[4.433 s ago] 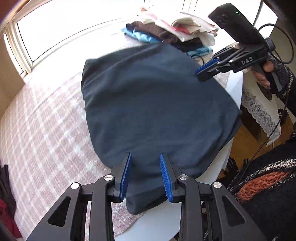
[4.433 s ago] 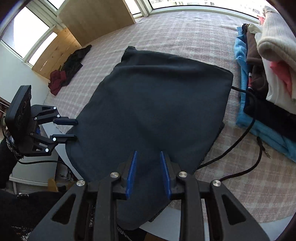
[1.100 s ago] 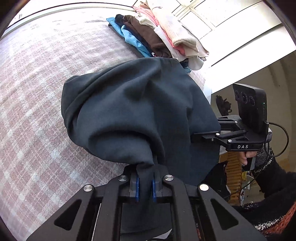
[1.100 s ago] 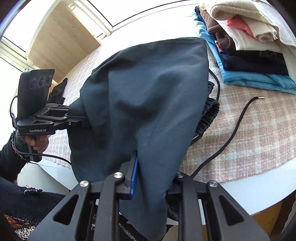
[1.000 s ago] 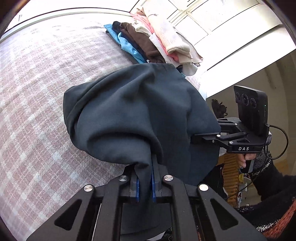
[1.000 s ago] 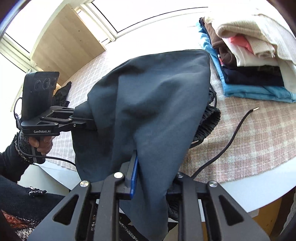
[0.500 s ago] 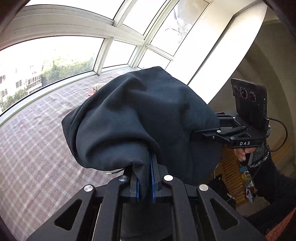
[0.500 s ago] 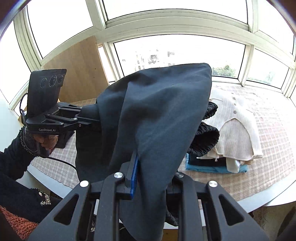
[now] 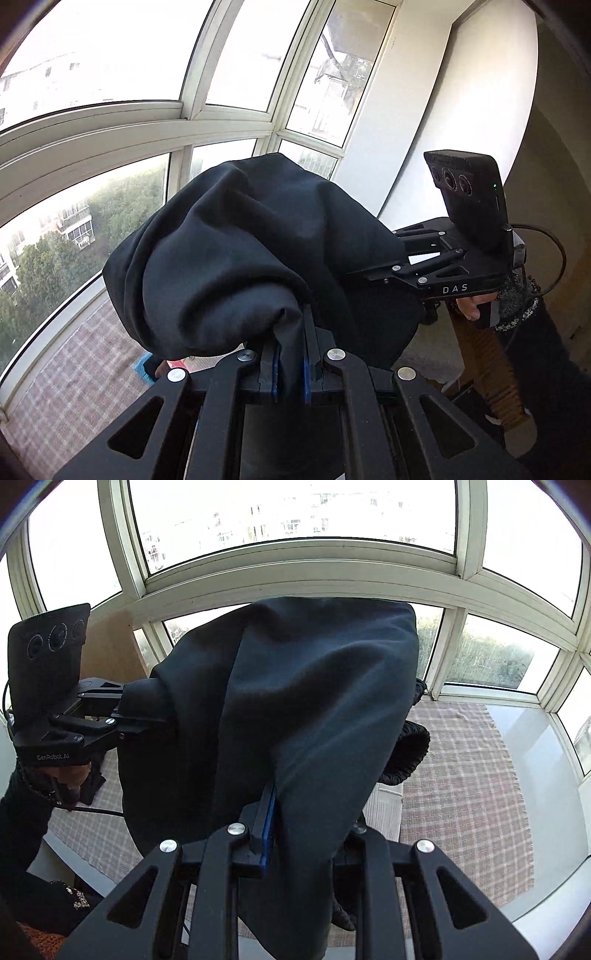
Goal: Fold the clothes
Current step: 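Lift the trousers with both tools and carry them over the clothes stack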
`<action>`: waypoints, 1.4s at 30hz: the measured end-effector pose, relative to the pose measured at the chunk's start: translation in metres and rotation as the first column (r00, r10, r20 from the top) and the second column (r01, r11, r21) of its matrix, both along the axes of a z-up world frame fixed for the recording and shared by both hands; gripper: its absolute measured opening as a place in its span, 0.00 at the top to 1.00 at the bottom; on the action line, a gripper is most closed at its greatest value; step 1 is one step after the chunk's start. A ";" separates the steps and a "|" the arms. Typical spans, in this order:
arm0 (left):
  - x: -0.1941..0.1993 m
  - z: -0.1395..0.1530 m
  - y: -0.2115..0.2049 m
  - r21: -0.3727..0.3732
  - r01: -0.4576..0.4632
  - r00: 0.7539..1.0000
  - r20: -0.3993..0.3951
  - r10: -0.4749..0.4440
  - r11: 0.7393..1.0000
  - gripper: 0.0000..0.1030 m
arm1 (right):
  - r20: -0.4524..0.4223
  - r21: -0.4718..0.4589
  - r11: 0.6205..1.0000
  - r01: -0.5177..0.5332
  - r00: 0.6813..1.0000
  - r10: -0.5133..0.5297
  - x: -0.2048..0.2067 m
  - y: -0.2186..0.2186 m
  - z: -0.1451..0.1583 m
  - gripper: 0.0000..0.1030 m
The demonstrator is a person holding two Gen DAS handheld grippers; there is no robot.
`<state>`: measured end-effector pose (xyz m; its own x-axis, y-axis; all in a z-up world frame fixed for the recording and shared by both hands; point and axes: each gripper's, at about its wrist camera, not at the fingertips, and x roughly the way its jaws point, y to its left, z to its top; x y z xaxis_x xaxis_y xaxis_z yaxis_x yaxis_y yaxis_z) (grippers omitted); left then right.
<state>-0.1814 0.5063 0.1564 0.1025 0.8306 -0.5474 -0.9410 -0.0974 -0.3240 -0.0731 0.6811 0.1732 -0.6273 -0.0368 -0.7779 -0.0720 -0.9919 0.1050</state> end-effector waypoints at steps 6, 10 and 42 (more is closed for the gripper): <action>-0.032 -0.067 0.053 -0.097 -0.018 0.994 0.109 0.028 0.995 0.93 | 0.134 -0.118 0.993 -0.028 0.990 0.043 -0.043 0.066 -0.103 0.81; -0.060 -0.150 0.091 -0.217 -0.053 0.981 0.171 0.091 0.975 0.94 | 0.268 -0.196 0.981 0.001 0.962 0.053 -0.068 0.103 -0.192 0.81; -0.145 -0.206 0.094 -0.224 0.123 0.989 0.111 -0.100 0.967 0.71 | 0.428 0.135 0.917 -0.375 0.857 0.288 -0.077 -0.116 -0.235 0.64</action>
<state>-0.3265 0.6006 -0.0491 0.2503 0.6640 -0.7046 -0.9149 -0.0758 -0.3965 -0.1501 0.5646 -0.0615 -0.2482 0.0006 -0.9687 0.2734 -0.9593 -0.0706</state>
